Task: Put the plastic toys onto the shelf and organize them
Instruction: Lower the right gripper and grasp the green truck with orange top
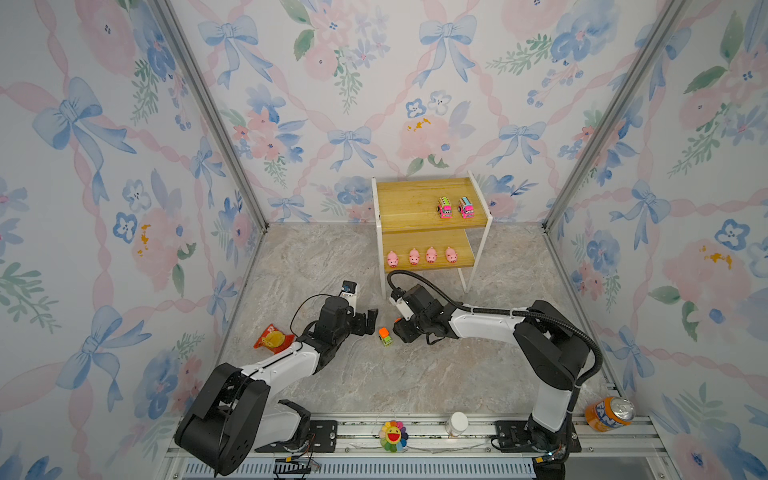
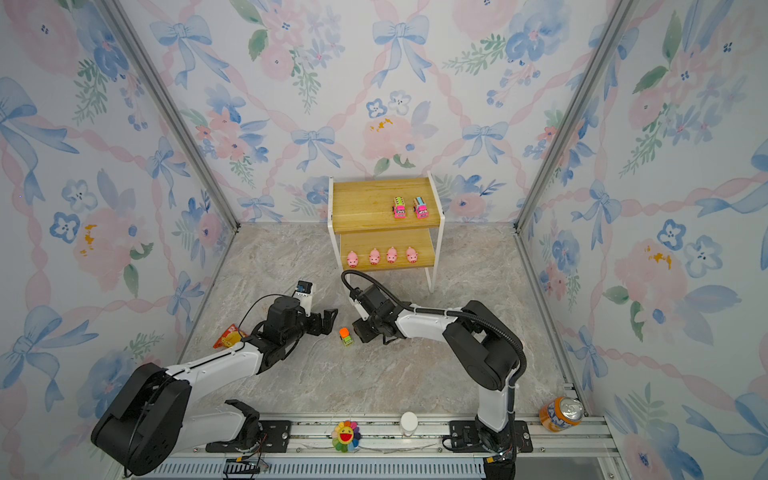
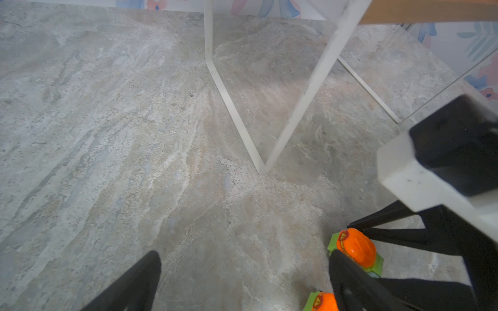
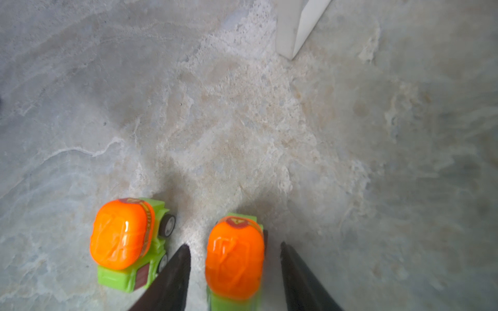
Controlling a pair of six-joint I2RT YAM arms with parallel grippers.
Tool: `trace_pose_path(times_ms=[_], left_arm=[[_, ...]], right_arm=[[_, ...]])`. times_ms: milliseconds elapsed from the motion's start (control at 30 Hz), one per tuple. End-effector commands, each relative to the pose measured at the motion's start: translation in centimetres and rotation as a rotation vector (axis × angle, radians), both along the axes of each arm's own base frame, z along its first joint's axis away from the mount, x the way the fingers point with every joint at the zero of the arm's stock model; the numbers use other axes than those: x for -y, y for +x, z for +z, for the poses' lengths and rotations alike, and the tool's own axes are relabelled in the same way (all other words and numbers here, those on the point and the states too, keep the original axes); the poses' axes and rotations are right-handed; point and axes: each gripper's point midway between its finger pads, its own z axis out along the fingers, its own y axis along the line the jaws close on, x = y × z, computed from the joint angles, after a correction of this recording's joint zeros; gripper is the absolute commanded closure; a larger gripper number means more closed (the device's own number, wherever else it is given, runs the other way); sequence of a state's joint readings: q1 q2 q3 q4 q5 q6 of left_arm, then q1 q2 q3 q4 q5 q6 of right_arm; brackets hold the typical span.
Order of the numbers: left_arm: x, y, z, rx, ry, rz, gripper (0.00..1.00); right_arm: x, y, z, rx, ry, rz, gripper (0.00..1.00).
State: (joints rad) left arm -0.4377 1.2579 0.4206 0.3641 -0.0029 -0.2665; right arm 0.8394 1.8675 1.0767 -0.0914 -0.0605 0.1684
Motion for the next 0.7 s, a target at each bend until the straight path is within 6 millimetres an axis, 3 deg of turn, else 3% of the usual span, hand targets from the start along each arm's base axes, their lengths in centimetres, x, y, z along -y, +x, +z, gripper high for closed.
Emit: trace_pose_path(times_ms=[0, 667], left_arm=[[-0.4, 0.2, -0.3, -0.012, 0.0, 0.023, 0.02], [-0.6, 0.0, -0.3, -0.013, -0.006, 0.032, 0.02]], right_arm=[[0.2, -0.2, -0.8, -0.01, 0.012, -0.006, 0.44], [2.0, -1.3, -2.5, 0.009, 0.017, -0.025, 0.47]])
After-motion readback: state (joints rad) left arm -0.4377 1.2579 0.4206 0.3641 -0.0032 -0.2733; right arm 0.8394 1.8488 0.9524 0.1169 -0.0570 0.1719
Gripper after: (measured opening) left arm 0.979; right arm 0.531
